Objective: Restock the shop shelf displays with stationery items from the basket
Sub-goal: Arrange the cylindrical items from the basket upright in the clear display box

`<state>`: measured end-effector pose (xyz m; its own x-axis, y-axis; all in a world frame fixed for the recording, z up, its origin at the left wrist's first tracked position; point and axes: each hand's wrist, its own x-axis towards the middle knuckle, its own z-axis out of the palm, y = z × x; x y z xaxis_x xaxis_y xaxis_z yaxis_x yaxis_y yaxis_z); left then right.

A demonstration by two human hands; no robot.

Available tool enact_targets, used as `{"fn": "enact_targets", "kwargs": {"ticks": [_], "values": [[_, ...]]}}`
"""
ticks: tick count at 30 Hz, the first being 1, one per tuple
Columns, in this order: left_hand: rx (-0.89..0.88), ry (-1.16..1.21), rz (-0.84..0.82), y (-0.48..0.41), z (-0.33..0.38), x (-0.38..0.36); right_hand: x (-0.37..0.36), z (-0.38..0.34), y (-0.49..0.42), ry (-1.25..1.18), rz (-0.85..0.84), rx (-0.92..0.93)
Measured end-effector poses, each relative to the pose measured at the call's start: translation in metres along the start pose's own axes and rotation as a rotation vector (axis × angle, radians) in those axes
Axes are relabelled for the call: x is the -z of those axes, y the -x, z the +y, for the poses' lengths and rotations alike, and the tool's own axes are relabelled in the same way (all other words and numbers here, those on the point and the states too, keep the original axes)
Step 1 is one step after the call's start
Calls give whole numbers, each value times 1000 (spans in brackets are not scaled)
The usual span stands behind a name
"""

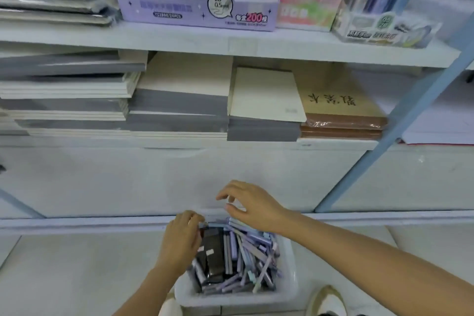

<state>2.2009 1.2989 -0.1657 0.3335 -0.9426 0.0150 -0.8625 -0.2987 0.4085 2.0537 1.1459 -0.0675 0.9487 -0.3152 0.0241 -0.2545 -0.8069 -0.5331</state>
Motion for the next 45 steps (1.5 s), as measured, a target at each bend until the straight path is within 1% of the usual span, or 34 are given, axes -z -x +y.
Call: {"fn": "enact_targets", "kwargs": {"ticks": [3, 6, 8, 10, 13, 17, 19, 21, 24, 27, 30, 32, 35, 37, 39, 42, 44, 45], "values": [[231, -81, -212, 30, -36, -42, -66, 22, 3, -47, -212, -164], [353, -24, -343, 47, -55, -62, -125, 35, 7, -103, -385, -253], [377, -19, -350, 52, -61, -69, -157, 36, 7, -141, -456, -306], [413, 55, -307, 56, -65, -77, -185, 35, 1, -162, -489, -362], [486, 212, -269, 62, -67, -85, -217, 27, -9, -141, -460, -396], [489, 304, -211, 65, -68, -85, -241, 21, -16, -38, -398, -392], [476, 348, -161, 65, -68, -82, -244, 21, -19, 1, -416, -370], [448, 373, -116, 68, -69, -79, -244, 21, -20, 6, -464, -307], [428, 378, -73, 73, -73, -72, -240, 23, -17, -108, -474, -284], [398, 383, 8, 71, -71, -65, -222, 33, -15, -339, -418, -349], [346, 455, 56, 61, -61, -57, -195, 42, -23, -426, -351, -347], [343, 615, 23, 52, -50, -51, -179, 43, -30, -506, -320, -342], [380, 1025, -175, 37, -32, -40, -162, 37, -36, -629, -303, -350], [415, 1149, -254, 30, -25, -35, -154, 32, -37, -661, -297, -349], [432, 1187, -310, 28, -25, -32, -151, 27, -36, -687, -304, -342], [473, 1127, -366, 30, -31, -33, -149, 28, -31, -742, -281, -347], [568, 1108, -332, 34, -36, -35, -150, 35, -24, -694, -213, -396], [633, 1136, -297, 37, -38, -37, -153, 40, -18, -609, -194, -425]]}}
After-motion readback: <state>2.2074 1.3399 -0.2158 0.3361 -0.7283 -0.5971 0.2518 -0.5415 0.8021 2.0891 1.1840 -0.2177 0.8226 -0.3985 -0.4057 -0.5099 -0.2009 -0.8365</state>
